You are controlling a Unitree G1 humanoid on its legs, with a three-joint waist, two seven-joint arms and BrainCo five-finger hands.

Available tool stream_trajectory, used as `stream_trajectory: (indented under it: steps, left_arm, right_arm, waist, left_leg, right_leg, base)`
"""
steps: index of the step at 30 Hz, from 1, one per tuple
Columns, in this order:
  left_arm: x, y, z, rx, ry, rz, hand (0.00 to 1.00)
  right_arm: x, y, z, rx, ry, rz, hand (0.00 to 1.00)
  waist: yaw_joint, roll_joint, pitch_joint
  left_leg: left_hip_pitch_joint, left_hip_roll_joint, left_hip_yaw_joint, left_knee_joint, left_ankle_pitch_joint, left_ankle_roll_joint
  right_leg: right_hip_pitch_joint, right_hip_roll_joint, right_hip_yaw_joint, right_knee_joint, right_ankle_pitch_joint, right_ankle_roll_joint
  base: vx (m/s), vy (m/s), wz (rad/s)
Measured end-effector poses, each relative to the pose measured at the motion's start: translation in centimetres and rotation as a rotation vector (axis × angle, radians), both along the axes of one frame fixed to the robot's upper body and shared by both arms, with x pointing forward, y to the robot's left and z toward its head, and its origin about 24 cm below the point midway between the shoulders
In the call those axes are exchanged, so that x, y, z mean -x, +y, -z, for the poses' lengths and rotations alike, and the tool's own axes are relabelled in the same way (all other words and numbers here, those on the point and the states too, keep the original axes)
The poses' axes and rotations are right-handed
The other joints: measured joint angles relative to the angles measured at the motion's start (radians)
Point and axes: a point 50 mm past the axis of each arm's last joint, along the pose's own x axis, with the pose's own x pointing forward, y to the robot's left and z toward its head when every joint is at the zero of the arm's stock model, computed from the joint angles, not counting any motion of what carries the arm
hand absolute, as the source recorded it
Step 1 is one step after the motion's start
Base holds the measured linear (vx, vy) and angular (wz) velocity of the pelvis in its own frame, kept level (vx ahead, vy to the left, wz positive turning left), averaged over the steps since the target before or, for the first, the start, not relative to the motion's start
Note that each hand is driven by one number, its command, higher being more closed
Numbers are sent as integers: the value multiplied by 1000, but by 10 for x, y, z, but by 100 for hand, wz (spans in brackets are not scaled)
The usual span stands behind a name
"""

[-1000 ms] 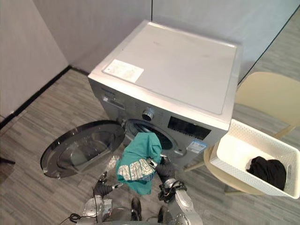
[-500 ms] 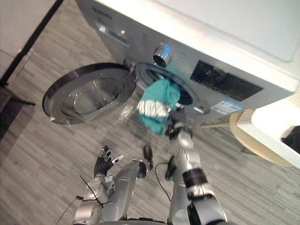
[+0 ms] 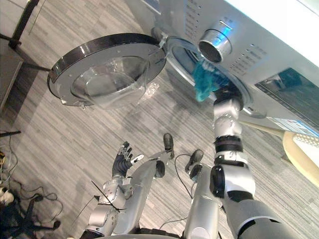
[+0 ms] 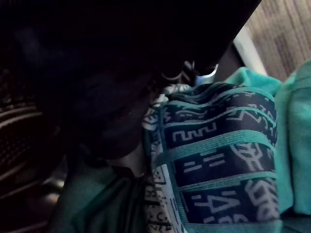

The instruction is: Pick up the laundry basket with both hands and put the clothes into the washing machine.

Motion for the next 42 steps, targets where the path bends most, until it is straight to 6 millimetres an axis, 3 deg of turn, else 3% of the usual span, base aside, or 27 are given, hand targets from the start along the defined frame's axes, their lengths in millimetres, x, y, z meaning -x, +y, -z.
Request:
stream_trajectory:
  steps: [4,6,8,9,10,13,15,16,18,23,28,35,38,42]
  left_arm:
    - [-4,-6,-7,23,-29,17,0]
    - [-4,-9,-12,48,-52,25,0]
    - [-5,-11,-17,60,-70,30,0]
    - [-5,-11,-20,64,-80,24,0]
    - [-6,-12,-21,66,-84,24,0]
    - [-9,-21,-31,79,-120,55,0]
    - [-13,-21,-35,95,-128,41,0]
    - [-16,-22,-39,97,-144,40,0]
    - [-19,-21,-42,97,-153,23,0]
    - [-19,-21,-47,121,-172,16,0]
    - [-20,-20,-57,137,-221,13,0]
    - [-20,-20,-57,157,-215,12,0]
    - [-20,-20,-53,152,-200,9,0]
    - [-20,-19,-39,129,-138,6,0]
  right_arm:
    - [-2,2,-16,-77,-79,0,100]
    - [-2,-3,-32,-108,-129,3,100]
    - [1,-12,-53,-116,-193,27,100]
    - [4,-20,-74,-129,-249,44,100]
    - [6,-24,-83,-137,-271,53,0]
    - [31,-54,-138,-167,-431,131,0]
    - [45,-59,-166,-188,-519,145,0]
    - [56,-61,-179,-192,-585,164,0]
    - [64,-65,-187,-211,-623,195,0]
    - [65,-65,-187,-291,-669,199,0]
    - [67,-68,-185,-338,-698,220,0]
    - [62,-68,-174,-341,-666,226,0]
    - [58,-67,-163,-341,-636,227,0]
    - [65,-55,-123,-301,-608,156,0]
  waist:
    - [0,1,0]
    - [5,9,3]
    - [16,19,4]
    - [21,22,5]
    - [22,27,7]
    - [27,83,22]
    - [30,87,24]
    - [39,88,28]
    - [41,88,28]
    - [40,88,28]
    - [39,88,28]
    - [41,87,28]
    - [40,86,29]
    - [19,75,36]
  left_leg:
    - [-31,-1,-1,-20,25,0]
    - [-55,-1,-14,-31,44,-23]
    - [-75,-9,-24,-73,68,-16]
    - [-93,-21,-23,-112,86,-16]
    - [-102,-23,-19,-123,91,-22]
    - [-138,-27,59,-182,83,-45]
    - [-181,-25,23,-102,132,38]
    - [-197,-30,34,-118,148,40]
    - [-210,-32,39,-124,155,43]
    - [-209,-34,60,-121,159,49]
    - [-209,-34,59,-108,158,51]
    - [-205,-24,51,-83,153,56]
    - [-200,-7,45,-69,143,59]
    - [-147,4,45,-69,123,68]
  right_leg:
    - [-37,2,-2,-4,9,-11]
    - [-60,2,-11,-11,21,-9]
    - [-98,0,-15,-6,25,-5]
    - [-141,-10,-15,11,24,-4]
    - [-154,-13,-15,14,24,-4]
    - [-218,-17,39,7,-3,-10]
    - [-287,-52,54,48,-1,-2]
    - [-316,-52,71,47,26,4]
    - [-331,-52,74,38,47,9]
    - [-329,-51,90,21,66,26]
    - [-326,-52,97,40,67,27]
    - [-315,-44,103,56,67,27]
    - [-298,-34,86,40,114,53]
    - [-225,-16,75,-9,123,63]
  base:
    - [20,-8,5]
    - [-62,36,9]
    - [-128,65,15]
    - [-163,74,20]
    - [-167,75,33]
    - [-173,75,59]
    - [-107,4,21]
    - [-28,-30,-8]
    - [-63,86,-8]
    - [-24,104,-9]
    - [6,46,9]
    - [-23,5,5]
    - [0,11,-8]
    - [47,26,-13]
